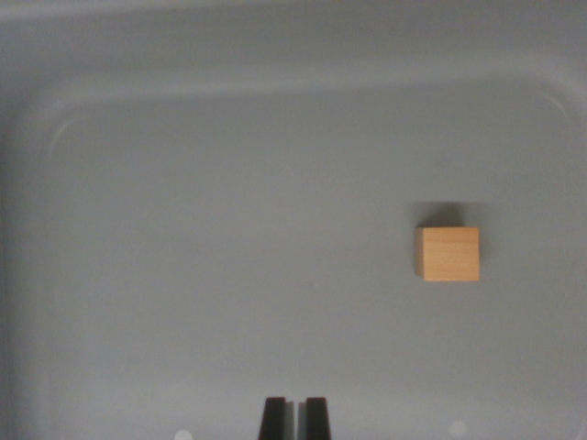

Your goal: Push wooden cube

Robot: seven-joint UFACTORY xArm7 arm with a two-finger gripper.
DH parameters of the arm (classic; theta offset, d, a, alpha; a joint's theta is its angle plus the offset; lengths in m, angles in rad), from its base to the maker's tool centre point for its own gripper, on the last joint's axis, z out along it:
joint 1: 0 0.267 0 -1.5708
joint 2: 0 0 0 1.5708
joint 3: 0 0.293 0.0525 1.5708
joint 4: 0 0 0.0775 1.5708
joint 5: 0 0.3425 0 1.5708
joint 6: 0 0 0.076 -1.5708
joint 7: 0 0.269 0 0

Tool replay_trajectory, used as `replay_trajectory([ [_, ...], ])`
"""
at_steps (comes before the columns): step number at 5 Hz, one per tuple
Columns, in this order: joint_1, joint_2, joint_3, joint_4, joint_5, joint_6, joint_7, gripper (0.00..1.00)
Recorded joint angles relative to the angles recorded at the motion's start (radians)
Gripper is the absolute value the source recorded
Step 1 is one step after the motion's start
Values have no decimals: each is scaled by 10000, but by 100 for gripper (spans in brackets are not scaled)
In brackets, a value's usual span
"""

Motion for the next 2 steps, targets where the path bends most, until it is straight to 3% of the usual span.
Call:
replay_trajectory([
  [2,-7,13,-6,-45,1,-56,-17,0],
])
